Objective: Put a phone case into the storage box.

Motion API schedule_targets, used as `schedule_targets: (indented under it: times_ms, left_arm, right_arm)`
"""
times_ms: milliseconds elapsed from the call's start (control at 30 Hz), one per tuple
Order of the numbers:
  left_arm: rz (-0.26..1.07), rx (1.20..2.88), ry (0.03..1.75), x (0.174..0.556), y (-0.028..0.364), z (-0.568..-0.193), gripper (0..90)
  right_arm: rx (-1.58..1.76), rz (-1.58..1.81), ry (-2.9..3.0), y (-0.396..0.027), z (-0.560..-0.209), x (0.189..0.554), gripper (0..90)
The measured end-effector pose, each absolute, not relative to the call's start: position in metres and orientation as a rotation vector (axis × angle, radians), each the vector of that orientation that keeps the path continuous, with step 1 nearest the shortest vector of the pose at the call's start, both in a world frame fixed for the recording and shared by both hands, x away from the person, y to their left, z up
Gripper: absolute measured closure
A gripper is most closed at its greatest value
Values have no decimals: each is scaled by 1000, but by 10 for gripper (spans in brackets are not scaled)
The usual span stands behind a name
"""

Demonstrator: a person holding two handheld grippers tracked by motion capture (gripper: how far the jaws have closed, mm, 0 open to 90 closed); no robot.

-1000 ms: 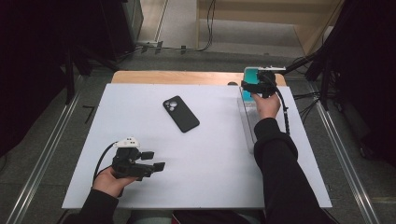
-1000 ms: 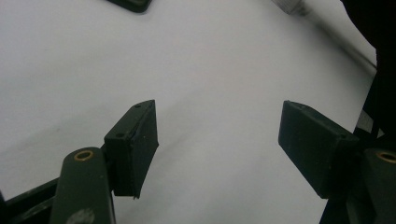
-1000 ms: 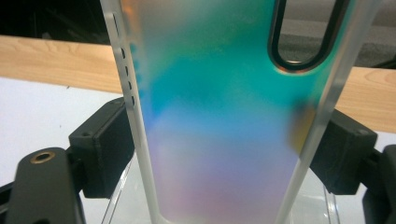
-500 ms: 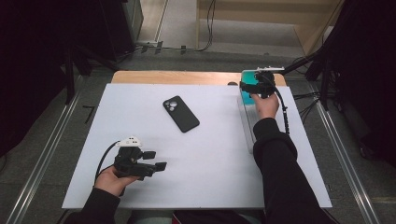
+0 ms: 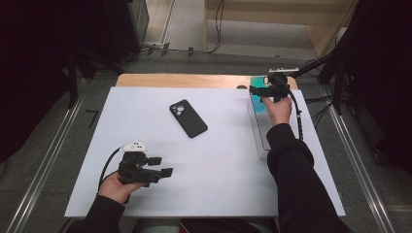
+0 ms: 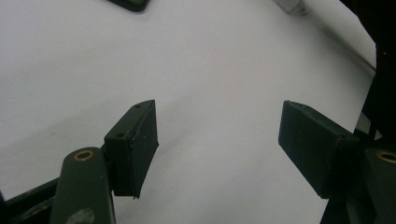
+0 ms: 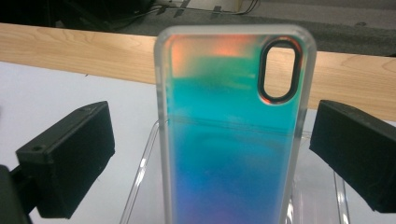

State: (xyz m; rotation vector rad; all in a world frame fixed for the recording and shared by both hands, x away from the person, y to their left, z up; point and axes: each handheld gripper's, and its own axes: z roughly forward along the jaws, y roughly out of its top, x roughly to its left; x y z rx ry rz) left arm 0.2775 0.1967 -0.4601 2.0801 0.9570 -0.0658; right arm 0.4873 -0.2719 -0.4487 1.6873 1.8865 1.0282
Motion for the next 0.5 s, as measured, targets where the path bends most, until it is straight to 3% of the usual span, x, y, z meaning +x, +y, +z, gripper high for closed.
schedule_targets:
  times_ms: [500]
  left_arm:
    - [-83, 2065, 988, 280, 198, -459, 285]
  right_arm:
    - [1674, 1073, 1979, -262, -422, 462, 0]
